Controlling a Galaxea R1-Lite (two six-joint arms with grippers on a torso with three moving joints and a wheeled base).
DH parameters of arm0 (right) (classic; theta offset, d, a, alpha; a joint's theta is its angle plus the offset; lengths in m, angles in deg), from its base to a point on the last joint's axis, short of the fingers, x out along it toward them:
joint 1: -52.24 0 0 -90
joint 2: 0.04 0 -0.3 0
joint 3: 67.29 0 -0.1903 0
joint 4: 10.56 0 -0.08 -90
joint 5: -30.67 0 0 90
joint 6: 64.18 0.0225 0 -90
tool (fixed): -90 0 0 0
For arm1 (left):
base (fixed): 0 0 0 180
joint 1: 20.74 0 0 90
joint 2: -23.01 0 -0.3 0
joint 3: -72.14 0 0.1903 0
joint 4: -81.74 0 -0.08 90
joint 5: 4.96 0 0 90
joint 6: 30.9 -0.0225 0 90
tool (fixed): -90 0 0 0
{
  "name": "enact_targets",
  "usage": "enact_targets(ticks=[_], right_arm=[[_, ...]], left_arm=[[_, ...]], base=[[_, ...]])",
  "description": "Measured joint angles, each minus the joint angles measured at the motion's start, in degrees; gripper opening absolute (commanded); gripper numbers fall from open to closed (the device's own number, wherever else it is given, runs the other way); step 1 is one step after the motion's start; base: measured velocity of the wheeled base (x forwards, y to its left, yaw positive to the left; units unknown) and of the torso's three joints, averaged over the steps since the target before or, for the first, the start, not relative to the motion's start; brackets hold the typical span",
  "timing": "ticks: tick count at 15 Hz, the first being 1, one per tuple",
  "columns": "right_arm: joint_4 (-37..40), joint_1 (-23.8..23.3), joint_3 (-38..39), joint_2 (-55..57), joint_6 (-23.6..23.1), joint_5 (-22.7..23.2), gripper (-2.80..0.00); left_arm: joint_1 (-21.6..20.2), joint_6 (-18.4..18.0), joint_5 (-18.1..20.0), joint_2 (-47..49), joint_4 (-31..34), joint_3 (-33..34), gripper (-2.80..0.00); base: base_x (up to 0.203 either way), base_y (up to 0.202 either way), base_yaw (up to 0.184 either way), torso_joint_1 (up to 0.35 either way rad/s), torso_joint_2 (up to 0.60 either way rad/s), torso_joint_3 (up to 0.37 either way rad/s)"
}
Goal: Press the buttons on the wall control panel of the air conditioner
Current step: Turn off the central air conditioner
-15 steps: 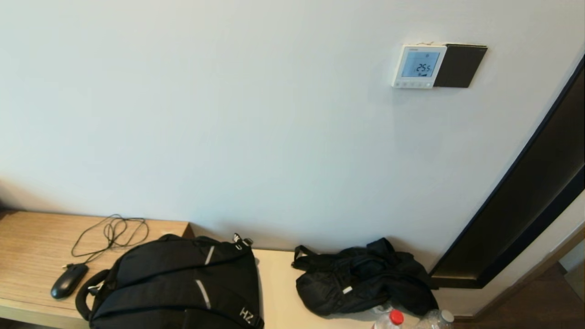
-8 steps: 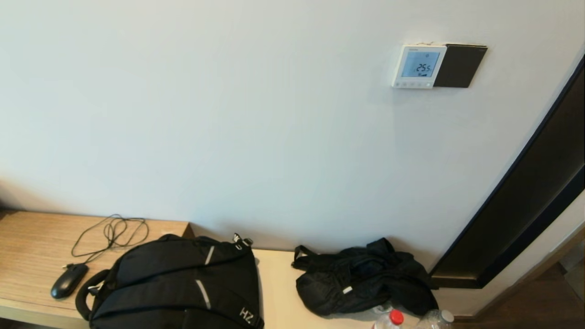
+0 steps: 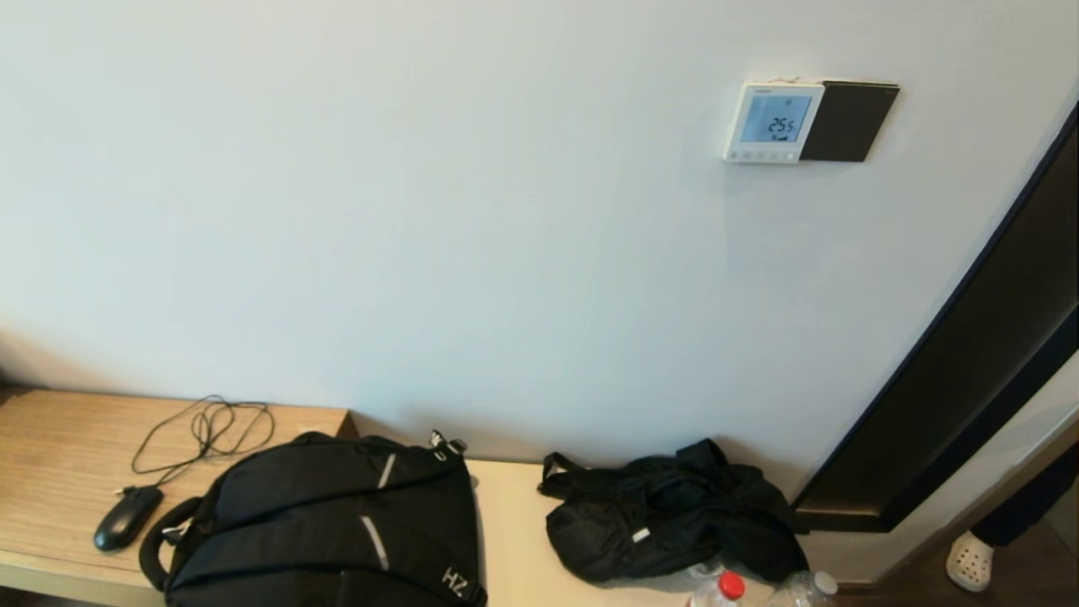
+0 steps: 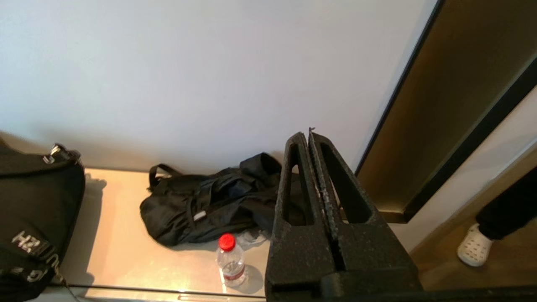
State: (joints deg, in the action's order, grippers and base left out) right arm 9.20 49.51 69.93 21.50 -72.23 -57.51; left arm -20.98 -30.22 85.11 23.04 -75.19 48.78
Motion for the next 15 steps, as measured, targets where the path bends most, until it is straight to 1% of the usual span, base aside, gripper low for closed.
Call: enact_targets(ticks=[2,5,9,15], right_arm=[[-0.31,-1.38,-5.56,5.48,0.15,0.00,-2.80],[-0.55,-2.98,-11.87,11.78,0.53,0.00,-2.80],[-4.24,-3.84,-15.92,18.12,0.66,-0.11,-2.80],[-5.15,-3.40,-20.05,25.48,1.76,-0.04,-2.80]], left_arm=[[0.00,-0.02,0.02,-0.02,0.00,0.00,-2.80],[0.00,0.00,0.02,-0.01,-0.01,0.00,-2.80],[0.00,-0.02,0.02,0.00,0.00,0.00,-2.80],[0.00,-0.02,0.02,0.00,-0.01,0.00,-2.80]], base=[[0.000,0.000,0.000,0.000,0.00,0.000],[0.000,0.000,0.000,0.000,0.00,0.000],[0.000,0.000,0.000,0.000,0.00,0.000],[0.000,0.000,0.000,0.000,0.00,0.000]])
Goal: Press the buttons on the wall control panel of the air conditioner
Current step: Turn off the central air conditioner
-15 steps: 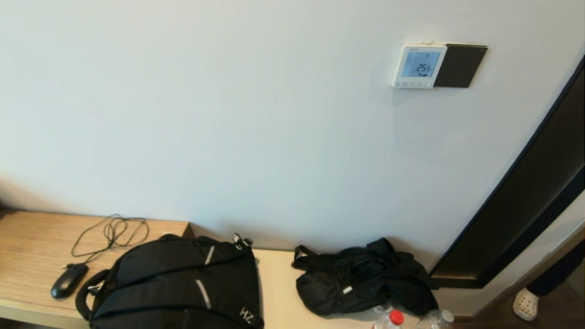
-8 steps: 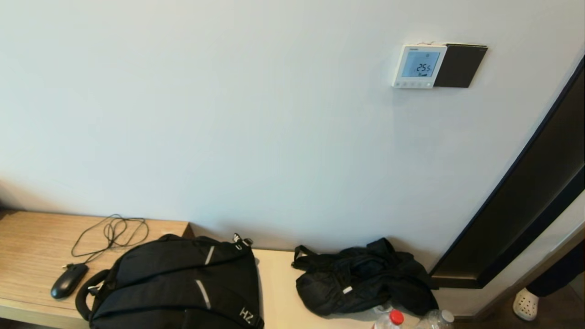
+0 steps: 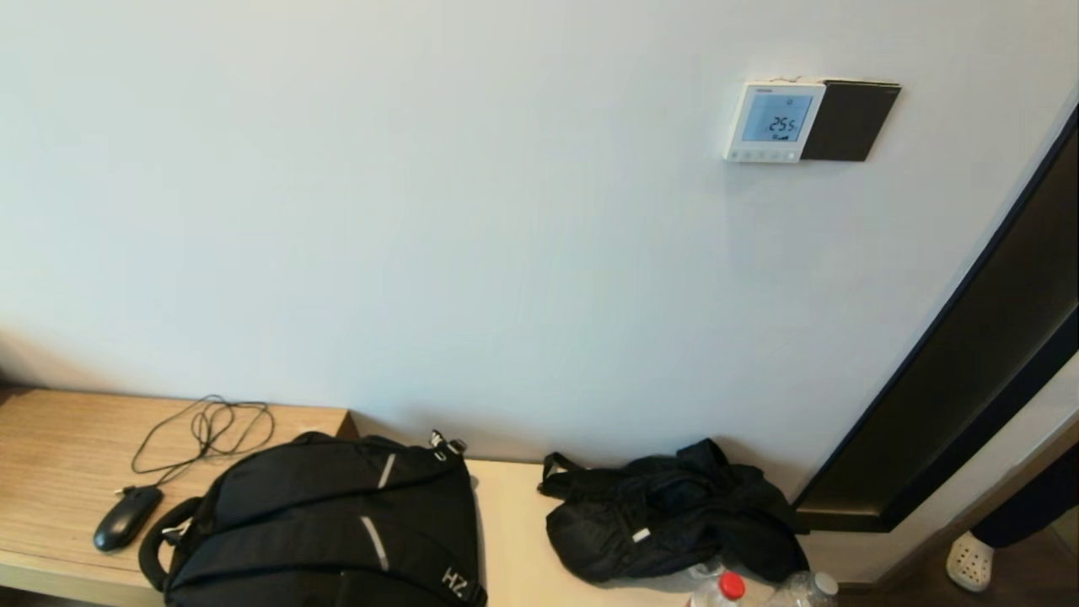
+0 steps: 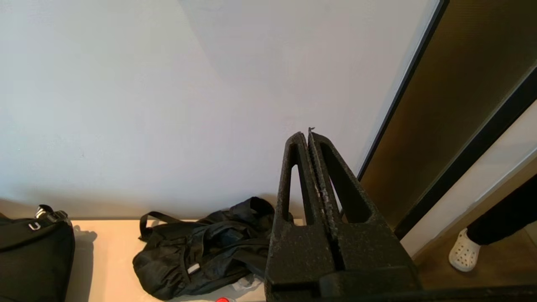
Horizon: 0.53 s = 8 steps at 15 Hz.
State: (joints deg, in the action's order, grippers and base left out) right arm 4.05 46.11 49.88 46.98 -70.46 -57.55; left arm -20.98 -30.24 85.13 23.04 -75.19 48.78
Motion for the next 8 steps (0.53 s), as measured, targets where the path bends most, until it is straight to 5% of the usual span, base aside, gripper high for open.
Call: enact_targets(ticks=[8], right_arm=[[-3.25,0.52,-3.99,5.92,0.03,-0.24,-2.80]], left_arm=[[0.00,0.02,0.00,-0.01,0.01,0.00,-2.80]], base=[[0.000,0.000,0.000,0.000,0.00,0.000]])
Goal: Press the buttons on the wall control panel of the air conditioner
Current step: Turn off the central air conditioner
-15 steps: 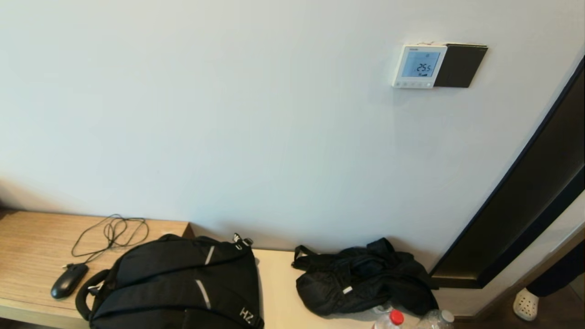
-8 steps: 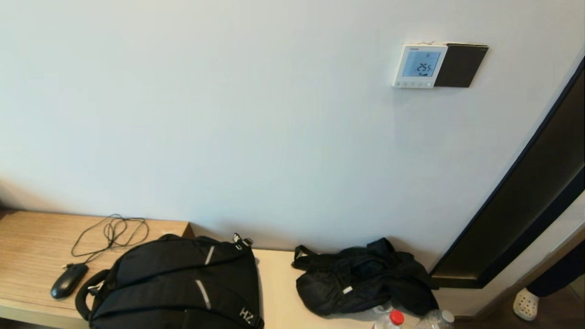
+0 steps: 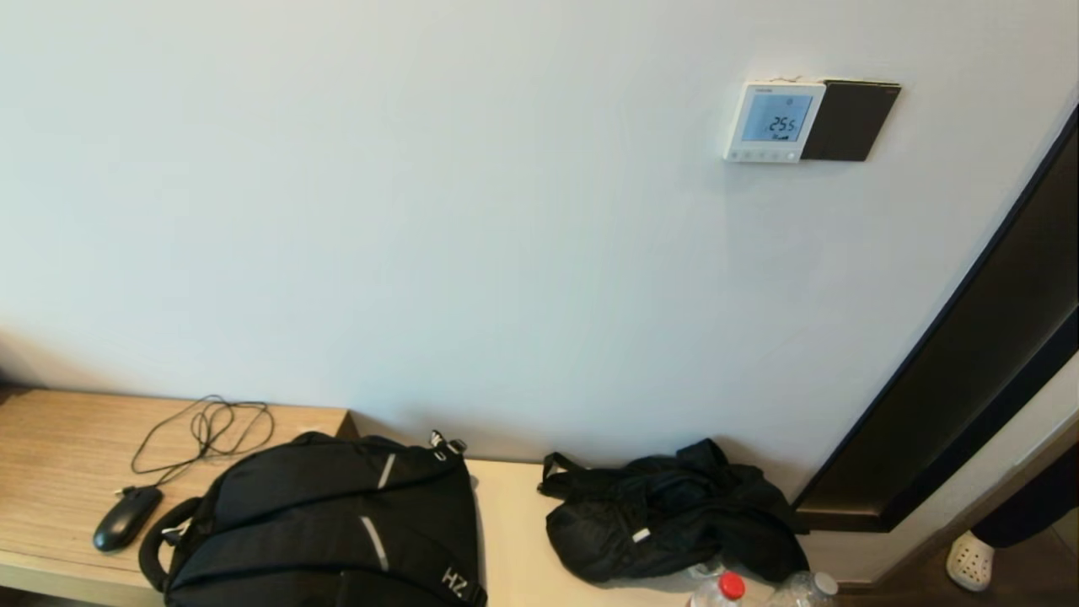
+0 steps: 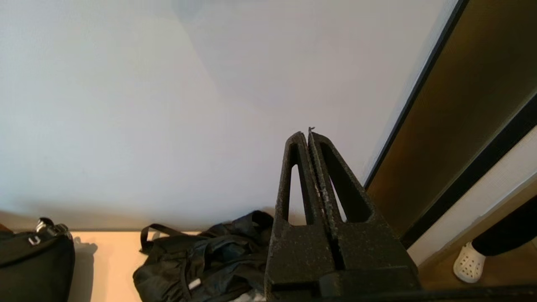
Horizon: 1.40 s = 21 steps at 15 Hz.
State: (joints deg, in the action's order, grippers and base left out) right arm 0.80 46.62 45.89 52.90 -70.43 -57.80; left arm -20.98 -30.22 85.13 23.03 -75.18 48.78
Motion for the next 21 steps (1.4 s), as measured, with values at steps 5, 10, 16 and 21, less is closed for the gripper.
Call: enact_targets(ticks=[5,10,16,21], right_arm=[[-3.72,0.02,-6.98,9.19,0.50,-1.21,-2.80],[-7.10,3.80,-16.33,22.04,0.39,-6.12,-2.80],[-7.41,9.41,-27.79,35.20,-0.02,-11.53,-2.80],[-7.21,10.80,-34.65,42.51,-0.18,-13.44,-2.80]], left_arm=[[0.00,0.00,0.00,0.00,-0.01,0.00,-2.80],[0.00,0.02,0.01,0.01,0.02,0.00,-2.80],[0.00,0.00,0.00,0.01,-0.01,0.00,-2.80],[0.00,-0.02,-0.05,-0.02,-0.01,0.00,-2.80]], base=[[0.000,0.000,0.000,0.000,0.00,0.000],[0.000,0.000,0.000,0.000,0.00,0.000],[0.000,0.000,0.000,0.000,0.00,0.000],[0.000,0.000,0.000,0.000,0.00,0.000]])
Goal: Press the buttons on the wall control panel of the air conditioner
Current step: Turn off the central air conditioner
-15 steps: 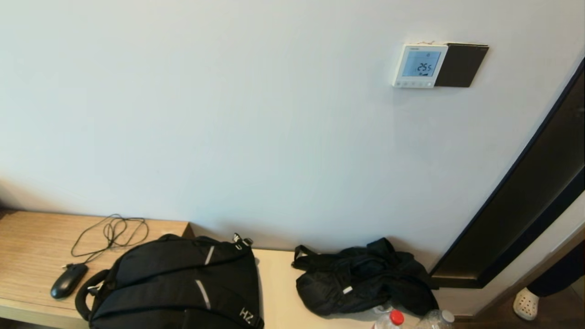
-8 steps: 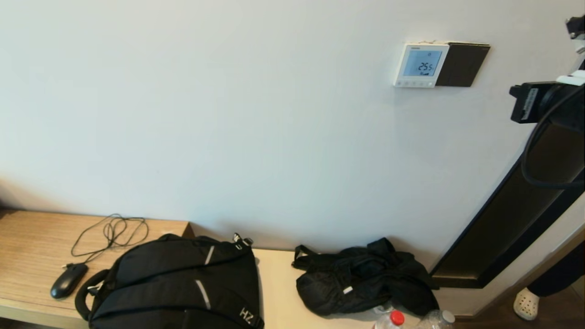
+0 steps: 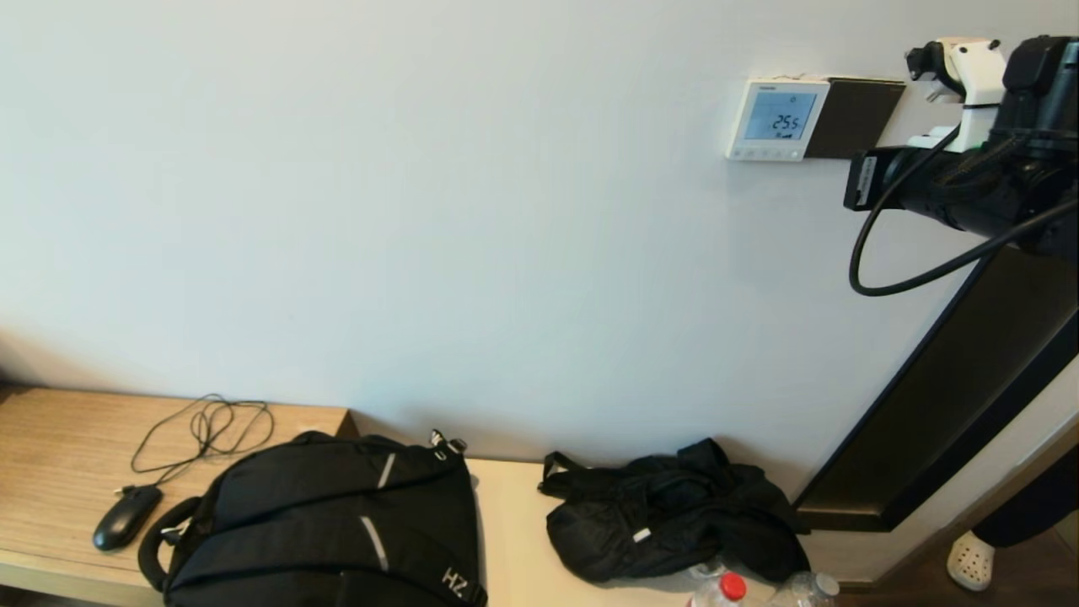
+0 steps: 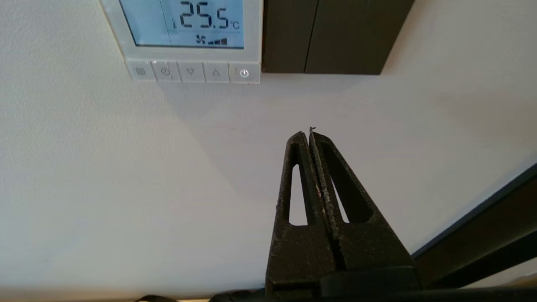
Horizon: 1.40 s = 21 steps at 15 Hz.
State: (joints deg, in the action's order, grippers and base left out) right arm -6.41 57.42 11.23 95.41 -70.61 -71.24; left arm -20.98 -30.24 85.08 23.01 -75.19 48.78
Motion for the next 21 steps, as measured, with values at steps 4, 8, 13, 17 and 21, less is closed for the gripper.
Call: enact_targets(ticks=[4,8,13,17,21], right_arm=[[0.34,1.14,-4.93,3.77,-0.20,-1.46,-2.80],[0.42,1.89,-8.39,6.95,-1.17,-1.98,-2.80],[0.43,2.12,-11.51,9.91,-1.62,-2.80,-2.80],[0.52,2.10,-13.58,11.57,-2.18,-2.92,-2.80],[0.53,2.10,-14.36,12.58,-2.21,-2.93,-2.80]], left_arm=[[0.00,0.07,0.03,0.01,0.02,0.00,-2.80],[0.00,0.00,0.05,0.00,0.00,0.00,-2.80],[0.00,0.00,0.02,0.00,0.00,0.00,-2.80],[0.00,0.01,0.02,0.01,0.02,0.00,-2.80],[0.00,0.02,0.02,0.02,-0.01,0.00,-2.80]], base=[[0.000,0.000,0.000,0.000,0.00,0.000],[0.000,0.000,0.000,0.000,0.00,0.000],[0.000,0.000,0.000,0.000,0.00,0.000],[0.000,0.000,0.000,0.000,0.00,0.000],[0.000,0.000,0.000,0.000,0.00,0.000]])
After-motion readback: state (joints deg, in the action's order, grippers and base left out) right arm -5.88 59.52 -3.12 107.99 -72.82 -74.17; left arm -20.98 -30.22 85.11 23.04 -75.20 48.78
